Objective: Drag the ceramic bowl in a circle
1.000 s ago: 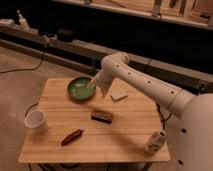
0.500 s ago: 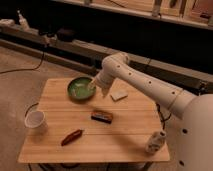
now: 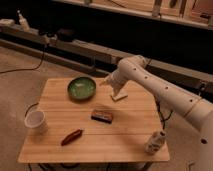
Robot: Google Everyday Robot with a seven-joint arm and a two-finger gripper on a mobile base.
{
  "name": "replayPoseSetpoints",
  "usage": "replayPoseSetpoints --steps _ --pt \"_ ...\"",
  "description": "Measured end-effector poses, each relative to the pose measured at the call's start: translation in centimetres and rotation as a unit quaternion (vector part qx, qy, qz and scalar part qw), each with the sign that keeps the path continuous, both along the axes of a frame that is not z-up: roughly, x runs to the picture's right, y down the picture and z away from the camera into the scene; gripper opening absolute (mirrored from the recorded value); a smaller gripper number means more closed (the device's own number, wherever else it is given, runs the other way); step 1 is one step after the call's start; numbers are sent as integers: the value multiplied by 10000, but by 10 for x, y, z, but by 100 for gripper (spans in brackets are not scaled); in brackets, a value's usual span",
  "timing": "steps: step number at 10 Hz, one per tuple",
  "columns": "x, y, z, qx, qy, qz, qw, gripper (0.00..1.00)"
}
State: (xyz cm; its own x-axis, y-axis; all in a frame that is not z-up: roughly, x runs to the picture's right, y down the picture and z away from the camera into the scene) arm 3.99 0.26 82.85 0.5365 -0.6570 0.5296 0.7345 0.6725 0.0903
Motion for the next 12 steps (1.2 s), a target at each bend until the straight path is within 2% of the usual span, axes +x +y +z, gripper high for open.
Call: replayPoseSetpoints --steps 1,3,8,10,12 --pt "-2 -1 2 57 -91 6 9999 65" --pt "-9 1 10 48 -202 -9 9998 65" --pt "-2 -3 44 -50 -145 -53 9999 65" --pt "-2 -11 55 -19 -165 -75 9998 65" --pt "-16 -21 67 43 -279 -127 9995 65"
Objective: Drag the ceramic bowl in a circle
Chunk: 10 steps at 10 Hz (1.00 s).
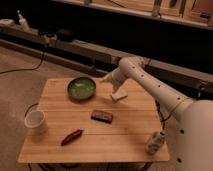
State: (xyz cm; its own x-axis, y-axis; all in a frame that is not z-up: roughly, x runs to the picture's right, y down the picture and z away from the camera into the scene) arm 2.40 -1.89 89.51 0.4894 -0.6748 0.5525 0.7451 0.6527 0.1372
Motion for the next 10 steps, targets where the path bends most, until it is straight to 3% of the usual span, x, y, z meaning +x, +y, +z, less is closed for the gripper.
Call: replayPoseSetpoints --steps 3,10 --pt "-19 -11 15 81 -138 -56 9999 65" --pt "-57 -14 58 331 -205 -347 9986 65"
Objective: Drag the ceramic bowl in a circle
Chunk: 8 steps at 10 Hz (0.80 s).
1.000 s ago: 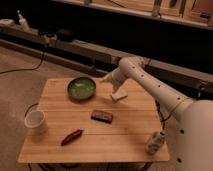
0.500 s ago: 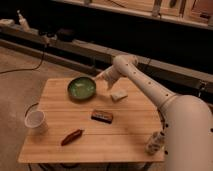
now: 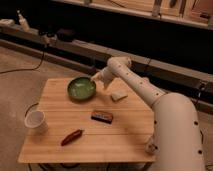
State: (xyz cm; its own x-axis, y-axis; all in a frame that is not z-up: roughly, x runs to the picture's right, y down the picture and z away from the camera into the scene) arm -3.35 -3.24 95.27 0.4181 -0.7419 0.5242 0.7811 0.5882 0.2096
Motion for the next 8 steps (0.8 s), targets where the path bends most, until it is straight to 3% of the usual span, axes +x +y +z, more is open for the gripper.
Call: replayPoseSetpoints --steps 4,8 --pt "-16 9 18 65 -72 -43 9999 65" --pt "-23 19 35 2 -97 47 9999 65"
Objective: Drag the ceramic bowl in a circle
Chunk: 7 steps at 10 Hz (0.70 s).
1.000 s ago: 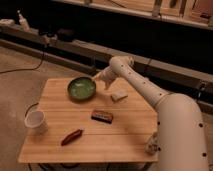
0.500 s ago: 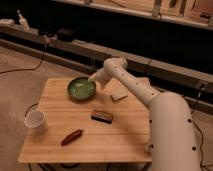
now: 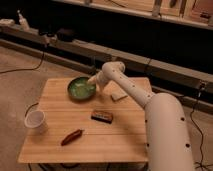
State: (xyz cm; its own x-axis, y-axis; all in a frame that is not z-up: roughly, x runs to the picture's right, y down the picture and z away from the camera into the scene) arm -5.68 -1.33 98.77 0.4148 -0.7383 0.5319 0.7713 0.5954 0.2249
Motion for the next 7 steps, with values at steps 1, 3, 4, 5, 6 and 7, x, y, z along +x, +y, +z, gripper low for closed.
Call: replayPoseSetpoints --steps 1,3,4,5,6,7 --pt "-3 1 3 2 -60 33 10000 65" --pt "-10 1 7 7 -146 52 9999 57" --pt "-14 2 9 -7 -182 50 9998 47" --pt "-15 6 11 -82 -191 52 9998 34" --pt "-14 10 12 -149 -183 44 9997 28" --pt "-11 17 14 -334 -128 77 9993 16"
